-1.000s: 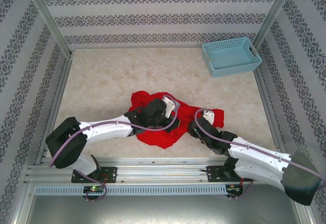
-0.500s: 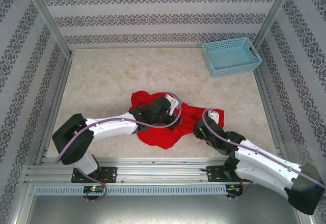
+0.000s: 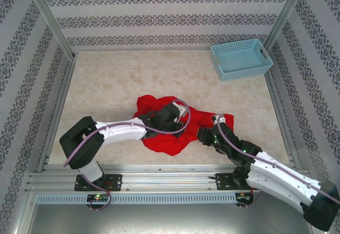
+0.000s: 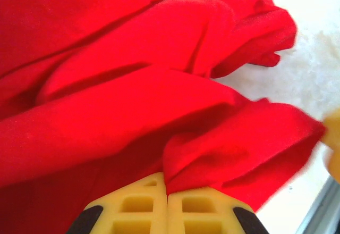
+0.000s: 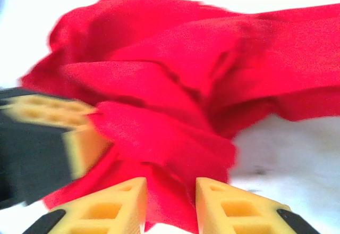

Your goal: Fold the inside-out t-shirt

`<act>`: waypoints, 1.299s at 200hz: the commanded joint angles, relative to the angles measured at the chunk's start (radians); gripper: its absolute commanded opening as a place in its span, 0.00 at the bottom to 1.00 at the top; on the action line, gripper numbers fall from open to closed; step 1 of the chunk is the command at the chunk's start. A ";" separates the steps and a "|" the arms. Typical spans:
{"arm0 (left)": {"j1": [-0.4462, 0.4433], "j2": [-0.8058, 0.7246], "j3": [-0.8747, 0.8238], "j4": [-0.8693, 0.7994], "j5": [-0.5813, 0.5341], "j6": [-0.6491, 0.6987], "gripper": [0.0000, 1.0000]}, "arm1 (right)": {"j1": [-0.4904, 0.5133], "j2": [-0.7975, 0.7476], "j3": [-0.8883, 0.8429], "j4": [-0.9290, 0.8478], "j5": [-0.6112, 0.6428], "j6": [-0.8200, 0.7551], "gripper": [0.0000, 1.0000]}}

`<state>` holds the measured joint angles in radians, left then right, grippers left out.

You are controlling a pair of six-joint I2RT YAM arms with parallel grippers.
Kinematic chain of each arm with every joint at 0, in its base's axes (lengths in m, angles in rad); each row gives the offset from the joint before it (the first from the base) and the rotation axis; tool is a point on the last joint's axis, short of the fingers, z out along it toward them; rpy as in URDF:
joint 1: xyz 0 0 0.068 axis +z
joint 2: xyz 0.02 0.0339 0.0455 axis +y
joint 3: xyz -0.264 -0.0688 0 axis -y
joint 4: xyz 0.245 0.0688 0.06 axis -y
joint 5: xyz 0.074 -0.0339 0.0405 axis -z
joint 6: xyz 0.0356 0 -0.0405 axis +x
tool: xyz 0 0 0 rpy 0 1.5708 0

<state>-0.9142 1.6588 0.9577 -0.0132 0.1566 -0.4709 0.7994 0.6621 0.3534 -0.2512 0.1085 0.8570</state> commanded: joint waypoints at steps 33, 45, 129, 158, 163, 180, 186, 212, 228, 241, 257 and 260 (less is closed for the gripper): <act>0.011 -0.040 -0.032 -0.003 -0.052 0.018 0.00 | 0.040 0.177 -0.026 0.317 -0.105 0.039 0.29; 0.011 -0.040 -0.033 -0.002 -0.049 0.018 0.00 | 0.039 0.231 -0.027 0.365 -0.091 0.054 0.28; 0.012 -0.062 -0.057 0.001 -0.049 0.012 0.00 | 0.024 0.372 0.019 0.310 0.057 0.102 0.43; 0.013 -0.054 -0.057 0.022 -0.016 0.012 0.00 | 0.003 0.427 0.038 0.389 0.006 0.074 0.39; 0.012 -0.056 -0.056 0.023 -0.015 0.015 0.00 | 0.002 0.435 0.046 0.388 0.006 0.066 0.37; 0.012 -0.061 -0.054 0.013 -0.017 0.026 0.00 | -0.001 0.446 0.077 0.365 0.012 0.035 0.26; 0.013 -0.065 -0.054 0.010 -0.018 0.030 0.00 | 0.000 0.444 0.092 0.346 0.016 0.019 0.22; 0.027 -0.101 -0.064 -0.001 -0.045 0.042 0.20 | 0.016 0.400 0.126 0.218 0.072 -0.025 0.02; 0.062 -0.118 -0.048 -0.022 -0.066 0.054 0.43 | 0.028 0.346 0.123 0.128 0.105 -0.031 0.00; 0.100 -0.115 -0.006 -0.065 -0.085 0.068 0.54 | 0.044 0.299 0.122 0.037 0.126 -0.016 0.00; 0.130 -0.086 0.072 -0.142 -0.138 0.085 0.65 | 0.063 0.237 0.115 -0.061 0.137 0.013 0.00; 0.134 -0.078 0.087 -0.157 -0.148 0.088 0.67 | 0.065 0.227 0.114 -0.078 0.137 0.019 0.00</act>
<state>-0.8288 1.5703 0.9337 -0.0555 0.0978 -0.4229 0.8394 0.9592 0.4583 -0.1230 0.1841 0.8600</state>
